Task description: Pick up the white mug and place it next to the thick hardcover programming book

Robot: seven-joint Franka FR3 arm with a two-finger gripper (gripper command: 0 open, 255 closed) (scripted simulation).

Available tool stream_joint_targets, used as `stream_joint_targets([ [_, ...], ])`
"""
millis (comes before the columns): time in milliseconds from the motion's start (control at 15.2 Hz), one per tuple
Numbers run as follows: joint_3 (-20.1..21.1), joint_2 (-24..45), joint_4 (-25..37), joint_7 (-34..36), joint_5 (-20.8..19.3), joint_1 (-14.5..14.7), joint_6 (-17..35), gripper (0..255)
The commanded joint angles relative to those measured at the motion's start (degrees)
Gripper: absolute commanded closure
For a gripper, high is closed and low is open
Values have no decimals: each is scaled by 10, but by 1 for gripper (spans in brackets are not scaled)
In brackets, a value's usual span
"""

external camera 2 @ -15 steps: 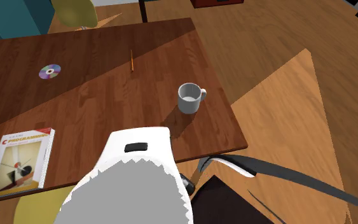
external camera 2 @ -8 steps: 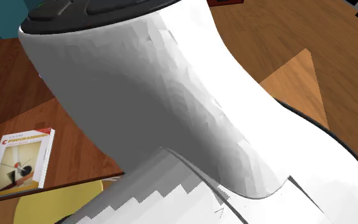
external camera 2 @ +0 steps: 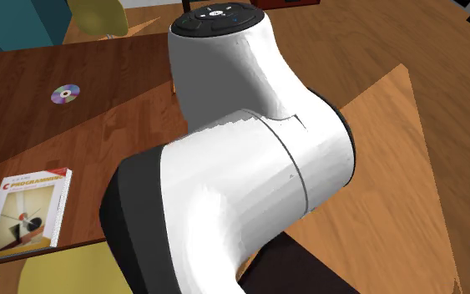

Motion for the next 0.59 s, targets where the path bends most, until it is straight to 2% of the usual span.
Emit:
stream_joint_targets([
  [0, -15, 33, 13, -18, 0, -3, 25, 0],
  [528, -71, 189, 102, -106, 37, -16, 107, 0],
])
